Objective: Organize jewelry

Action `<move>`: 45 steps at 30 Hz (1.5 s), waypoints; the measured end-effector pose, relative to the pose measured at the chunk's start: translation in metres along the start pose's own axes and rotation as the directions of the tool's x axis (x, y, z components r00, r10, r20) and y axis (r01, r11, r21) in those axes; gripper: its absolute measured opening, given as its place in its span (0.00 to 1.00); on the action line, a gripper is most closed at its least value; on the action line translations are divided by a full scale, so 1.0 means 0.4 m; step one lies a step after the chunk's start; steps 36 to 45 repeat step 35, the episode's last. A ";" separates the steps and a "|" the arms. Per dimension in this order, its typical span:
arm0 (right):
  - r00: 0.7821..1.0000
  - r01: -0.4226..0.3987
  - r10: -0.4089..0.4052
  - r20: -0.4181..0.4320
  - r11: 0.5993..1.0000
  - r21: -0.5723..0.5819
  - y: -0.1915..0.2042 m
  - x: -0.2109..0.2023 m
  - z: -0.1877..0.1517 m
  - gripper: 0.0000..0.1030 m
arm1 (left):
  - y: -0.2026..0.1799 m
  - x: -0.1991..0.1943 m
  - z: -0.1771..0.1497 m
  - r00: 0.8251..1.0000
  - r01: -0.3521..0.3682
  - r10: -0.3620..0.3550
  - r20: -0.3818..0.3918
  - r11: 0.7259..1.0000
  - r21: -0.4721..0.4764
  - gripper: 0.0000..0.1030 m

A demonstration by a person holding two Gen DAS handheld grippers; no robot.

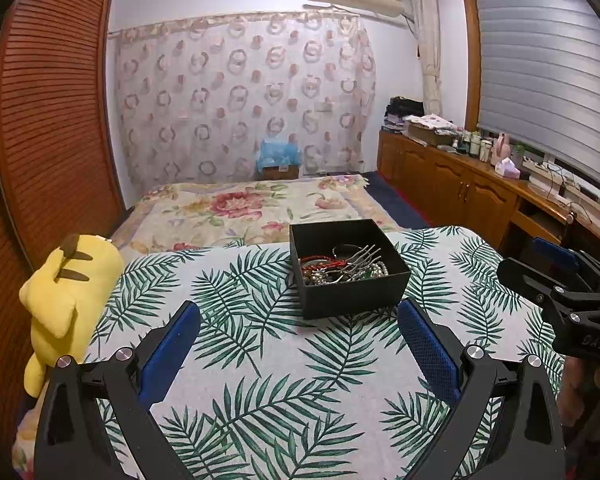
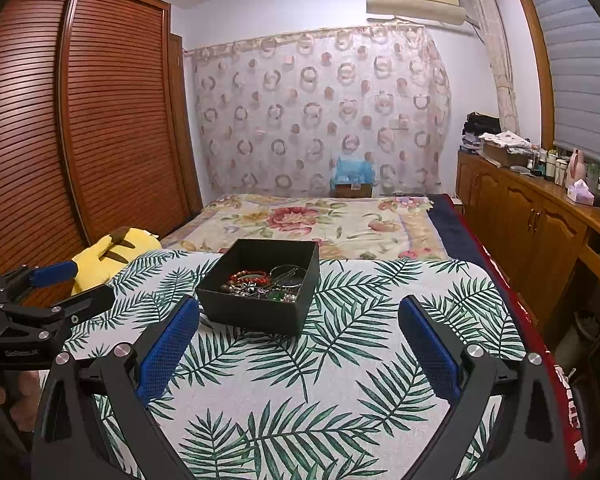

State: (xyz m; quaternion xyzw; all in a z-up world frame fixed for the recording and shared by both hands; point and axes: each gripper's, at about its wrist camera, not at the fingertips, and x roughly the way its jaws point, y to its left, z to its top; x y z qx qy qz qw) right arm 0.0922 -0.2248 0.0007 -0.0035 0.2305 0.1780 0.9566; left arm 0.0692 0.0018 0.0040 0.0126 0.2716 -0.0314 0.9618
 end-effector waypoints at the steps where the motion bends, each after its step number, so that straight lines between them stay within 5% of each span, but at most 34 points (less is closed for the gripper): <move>1: 1.000 0.000 0.000 0.000 1.000 0.000 0.003 0.002 0.000 0.97 | -0.001 -0.001 0.000 1.000 0.000 0.000 0.000 1.000 0.001 0.92; 45: 1.000 -0.001 0.001 0.001 1.000 0.003 -0.001 0.001 -0.001 0.97 | -0.001 -0.002 -0.006 1.000 0.000 0.000 0.004 1.000 0.000 0.92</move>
